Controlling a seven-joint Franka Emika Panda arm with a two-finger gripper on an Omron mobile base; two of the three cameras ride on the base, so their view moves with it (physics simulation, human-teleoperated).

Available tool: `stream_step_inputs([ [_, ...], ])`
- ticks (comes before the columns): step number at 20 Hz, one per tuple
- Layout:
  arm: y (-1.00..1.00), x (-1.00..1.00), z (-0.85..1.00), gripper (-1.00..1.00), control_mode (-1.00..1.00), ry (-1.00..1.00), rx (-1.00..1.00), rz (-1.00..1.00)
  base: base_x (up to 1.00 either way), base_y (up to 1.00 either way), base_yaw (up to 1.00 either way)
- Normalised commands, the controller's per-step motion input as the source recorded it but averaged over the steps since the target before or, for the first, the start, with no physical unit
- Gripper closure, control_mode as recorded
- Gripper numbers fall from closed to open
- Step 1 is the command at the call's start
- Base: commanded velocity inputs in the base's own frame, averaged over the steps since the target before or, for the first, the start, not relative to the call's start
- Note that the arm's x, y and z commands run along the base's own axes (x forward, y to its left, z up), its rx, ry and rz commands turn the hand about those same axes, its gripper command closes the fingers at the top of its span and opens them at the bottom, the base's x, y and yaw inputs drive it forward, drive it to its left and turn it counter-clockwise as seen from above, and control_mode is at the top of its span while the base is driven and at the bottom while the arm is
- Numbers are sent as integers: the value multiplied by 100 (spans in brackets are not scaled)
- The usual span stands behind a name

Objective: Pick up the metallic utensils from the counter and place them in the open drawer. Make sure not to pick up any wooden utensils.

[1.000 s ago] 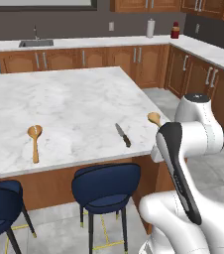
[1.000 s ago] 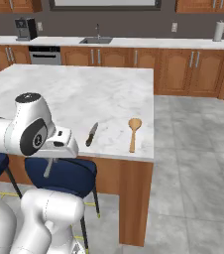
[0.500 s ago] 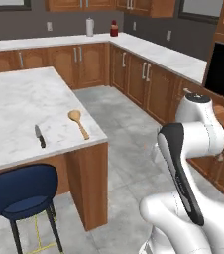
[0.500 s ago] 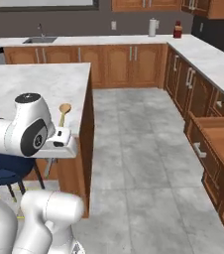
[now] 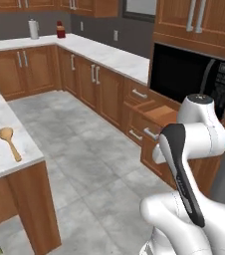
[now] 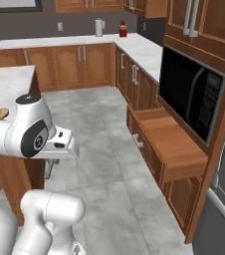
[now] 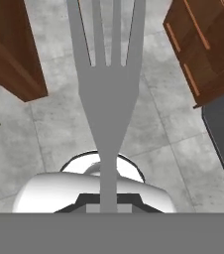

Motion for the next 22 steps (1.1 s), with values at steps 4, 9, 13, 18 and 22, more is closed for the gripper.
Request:
stream_step_inputs([
  [4, 0, 0, 0, 100, 100, 0, 0, 0, 49, -42, 0],
  [9, 0, 0, 0, 100, 100, 0, 0, 0, 40, -61, 0],
  [13, 0, 0, 0, 100, 100, 0, 0, 0, 24, -36, -13],
  [18, 0, 0, 0, 100, 100, 0, 0, 0, 42, -6, -11],
  [22, 0, 0, 0, 100, 100, 0, 0, 0, 36, -54, 5],
])
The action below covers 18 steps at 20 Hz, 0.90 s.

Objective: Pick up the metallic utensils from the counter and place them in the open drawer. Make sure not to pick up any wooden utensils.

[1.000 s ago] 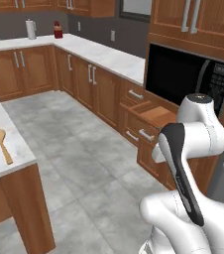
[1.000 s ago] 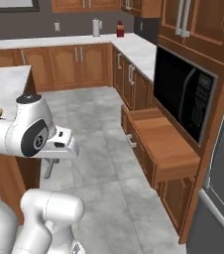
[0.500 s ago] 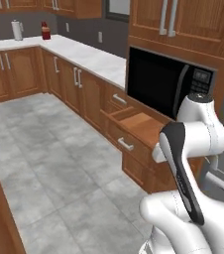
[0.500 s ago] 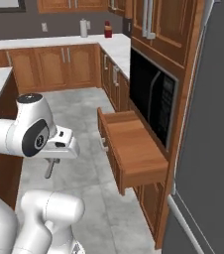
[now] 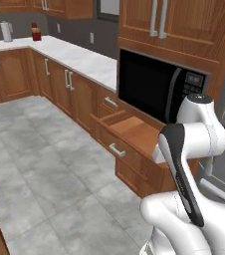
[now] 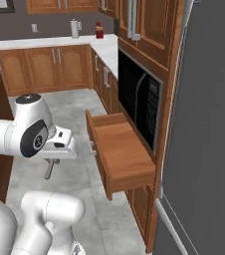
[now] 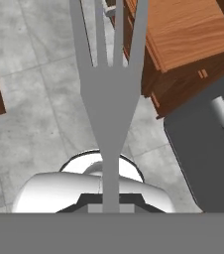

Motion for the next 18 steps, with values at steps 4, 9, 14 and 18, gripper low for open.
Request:
stream_step_inputs([
  [4, 0, 0, 0, 100, 100, 0, 0, 0, 5, -46, 0],
  [9, 0, 0, 0, 100, 100, 0, 0, 0, 11, -22, 7],
  [14, 0, 0, 0, 100, 100, 0, 0, 0, 13, -53, 23],
  [18, 0, 0, 0, 100, 100, 0, 0, 0, 0, -51, 21],
])
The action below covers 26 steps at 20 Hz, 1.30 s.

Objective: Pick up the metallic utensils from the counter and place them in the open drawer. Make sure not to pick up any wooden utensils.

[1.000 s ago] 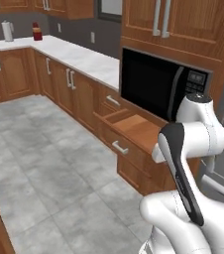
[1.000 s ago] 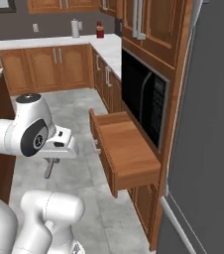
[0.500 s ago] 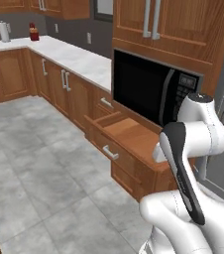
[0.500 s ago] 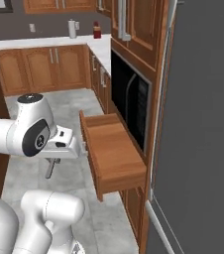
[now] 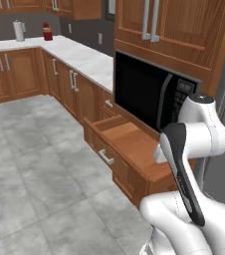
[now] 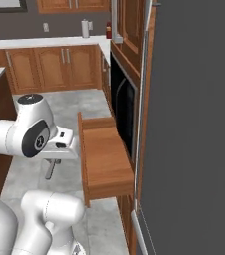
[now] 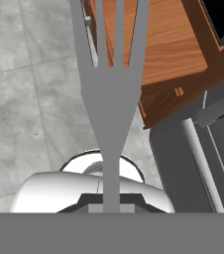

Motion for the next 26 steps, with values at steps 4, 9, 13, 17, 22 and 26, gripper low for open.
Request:
stream_step_inputs([
  [4, 0, 0, 0, 100, 100, 0, 0, 0, 4, -6, 5],
  [9, 0, 0, 0, 100, 100, 0, 0, 0, 0, -22, 0],
  [13, 0, 0, 0, 100, 100, 0, 0, 0, 0, 0, 1],
  [17, 0, 0, 0, 100, 100, 0, 0, 0, 1, 0, 2],
  [22, 3, 45, -18, 100, -100, -1, 0, -9, 0, 0, 0],
  [26, 7, 76, -25, 100, -100, -1, 0, -22, 0, 0, 0],
])
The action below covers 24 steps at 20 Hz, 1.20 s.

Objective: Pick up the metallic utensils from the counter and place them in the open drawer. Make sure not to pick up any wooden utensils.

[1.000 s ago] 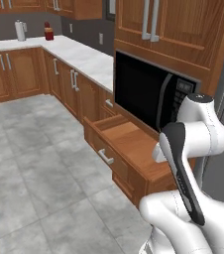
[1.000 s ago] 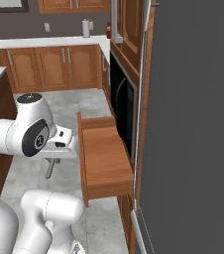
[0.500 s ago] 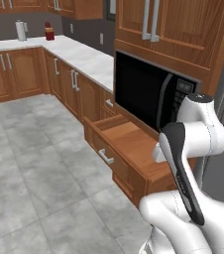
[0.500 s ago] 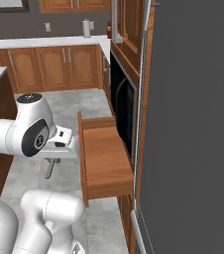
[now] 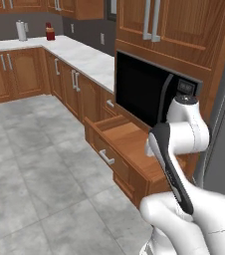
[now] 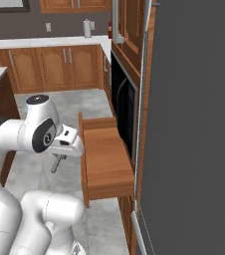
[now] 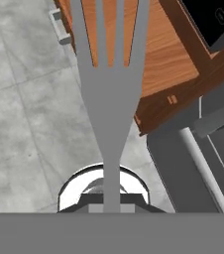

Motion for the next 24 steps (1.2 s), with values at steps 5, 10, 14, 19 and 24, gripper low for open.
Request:
stream_step_inputs([
  [5, 9, 99, -19, 100, -100, -4, 0, -8, 0, 0, 0],
  [10, -10, 89, -29, 100, -100, 1, 0, 6, 0, 0, 0],
  [14, -2, 92, -53, 100, -100, 2, 0, 13, 0, 0, 0],
  [19, -6, 83, -57, 100, -100, -1, 0, 16, 0, 0, 0],
  [24, 0, 76, -13, 100, -100, 1, -1, 1, 0, 0, 0],
])
